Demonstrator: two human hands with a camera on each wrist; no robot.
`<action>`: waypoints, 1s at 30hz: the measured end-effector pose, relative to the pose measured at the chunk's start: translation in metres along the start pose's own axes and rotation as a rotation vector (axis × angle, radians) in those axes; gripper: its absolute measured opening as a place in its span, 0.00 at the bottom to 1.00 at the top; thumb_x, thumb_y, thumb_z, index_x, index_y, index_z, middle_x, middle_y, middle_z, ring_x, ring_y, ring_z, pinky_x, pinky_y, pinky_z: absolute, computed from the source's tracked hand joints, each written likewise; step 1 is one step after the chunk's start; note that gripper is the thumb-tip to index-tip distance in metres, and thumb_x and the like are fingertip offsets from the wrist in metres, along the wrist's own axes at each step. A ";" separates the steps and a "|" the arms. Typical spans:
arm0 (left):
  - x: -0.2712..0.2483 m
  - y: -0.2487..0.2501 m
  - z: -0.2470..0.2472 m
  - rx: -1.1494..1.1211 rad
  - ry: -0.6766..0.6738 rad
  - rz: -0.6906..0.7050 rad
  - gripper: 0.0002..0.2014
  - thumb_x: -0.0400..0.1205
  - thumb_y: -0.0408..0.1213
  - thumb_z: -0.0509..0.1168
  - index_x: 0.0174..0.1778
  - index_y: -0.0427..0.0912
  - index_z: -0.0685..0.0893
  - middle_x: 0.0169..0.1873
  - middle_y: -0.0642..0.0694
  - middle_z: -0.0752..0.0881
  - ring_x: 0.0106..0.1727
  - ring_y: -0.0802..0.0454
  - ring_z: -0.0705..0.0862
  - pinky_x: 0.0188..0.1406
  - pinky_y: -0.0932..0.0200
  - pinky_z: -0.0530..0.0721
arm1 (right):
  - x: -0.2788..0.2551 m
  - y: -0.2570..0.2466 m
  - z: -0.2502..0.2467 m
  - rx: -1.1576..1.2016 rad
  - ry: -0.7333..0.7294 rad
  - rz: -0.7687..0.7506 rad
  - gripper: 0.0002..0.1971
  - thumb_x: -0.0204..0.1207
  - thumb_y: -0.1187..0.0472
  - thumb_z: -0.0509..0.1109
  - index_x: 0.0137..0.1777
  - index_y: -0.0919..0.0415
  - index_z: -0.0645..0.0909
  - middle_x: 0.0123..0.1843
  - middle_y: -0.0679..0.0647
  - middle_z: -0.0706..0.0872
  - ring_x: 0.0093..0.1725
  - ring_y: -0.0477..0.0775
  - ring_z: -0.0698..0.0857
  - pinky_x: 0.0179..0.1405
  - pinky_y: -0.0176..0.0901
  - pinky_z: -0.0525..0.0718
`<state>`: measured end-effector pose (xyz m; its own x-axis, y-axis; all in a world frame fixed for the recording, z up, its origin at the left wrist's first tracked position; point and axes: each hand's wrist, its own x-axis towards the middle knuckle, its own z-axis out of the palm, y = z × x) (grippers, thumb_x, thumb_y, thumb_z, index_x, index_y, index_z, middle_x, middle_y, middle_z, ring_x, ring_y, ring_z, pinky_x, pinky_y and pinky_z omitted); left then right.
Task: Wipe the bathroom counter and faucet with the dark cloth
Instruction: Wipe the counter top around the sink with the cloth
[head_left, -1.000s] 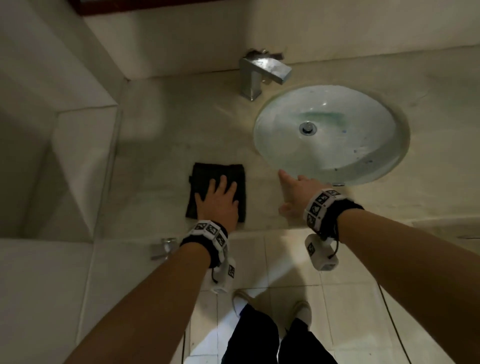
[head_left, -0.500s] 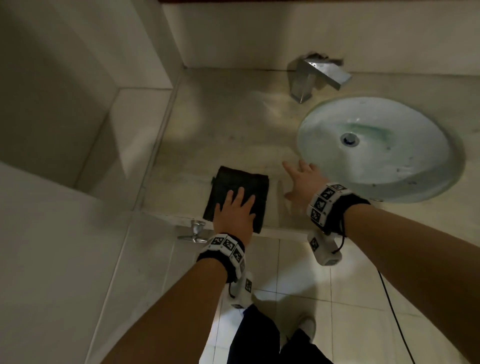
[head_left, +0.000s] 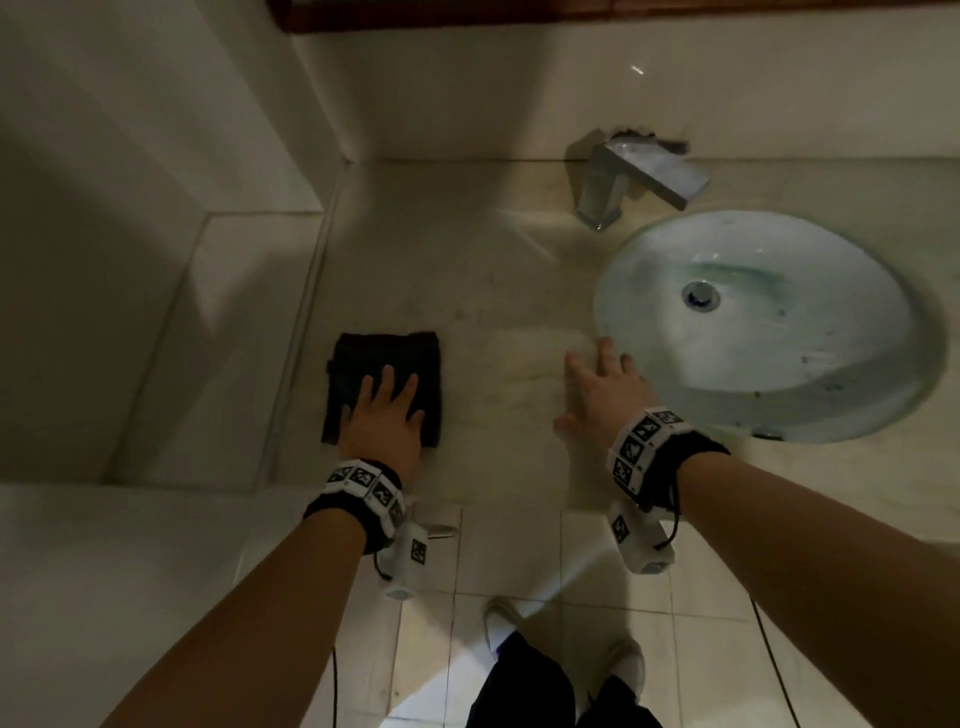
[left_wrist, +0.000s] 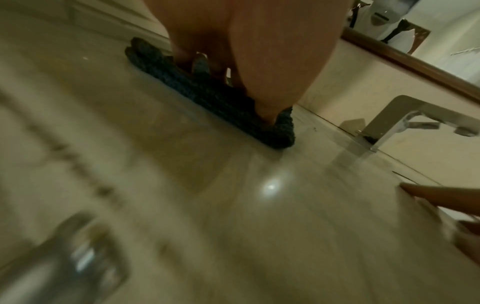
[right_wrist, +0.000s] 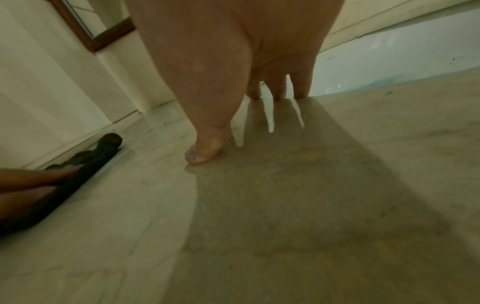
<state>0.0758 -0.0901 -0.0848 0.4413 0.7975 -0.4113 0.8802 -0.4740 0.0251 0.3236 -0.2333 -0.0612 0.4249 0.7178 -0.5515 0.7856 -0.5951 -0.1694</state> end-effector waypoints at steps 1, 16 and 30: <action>0.016 0.000 -0.008 0.012 -0.013 0.000 0.27 0.89 0.51 0.47 0.85 0.58 0.50 0.86 0.49 0.46 0.85 0.44 0.46 0.81 0.37 0.57 | 0.000 0.000 0.000 0.003 0.010 0.000 0.47 0.72 0.36 0.69 0.84 0.42 0.44 0.87 0.61 0.37 0.84 0.72 0.50 0.81 0.65 0.59; 0.010 0.042 -0.006 0.084 0.037 0.049 0.26 0.88 0.46 0.50 0.84 0.54 0.54 0.85 0.45 0.50 0.83 0.40 0.53 0.74 0.34 0.66 | -0.001 0.003 -0.003 0.032 -0.052 0.034 0.46 0.72 0.36 0.69 0.83 0.35 0.43 0.87 0.52 0.34 0.83 0.71 0.52 0.79 0.70 0.60; -0.087 0.006 0.029 -0.069 -0.005 -0.006 0.26 0.89 0.51 0.48 0.84 0.58 0.52 0.85 0.53 0.46 0.85 0.48 0.46 0.82 0.40 0.55 | 0.001 -0.001 0.002 -0.034 -0.069 0.067 0.46 0.72 0.32 0.66 0.83 0.35 0.41 0.86 0.51 0.33 0.80 0.73 0.59 0.75 0.70 0.69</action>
<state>0.0374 -0.1731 -0.0749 0.4351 0.7984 -0.4162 0.8929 -0.4420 0.0856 0.3224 -0.2327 -0.0632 0.4461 0.6496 -0.6157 0.7718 -0.6275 -0.1028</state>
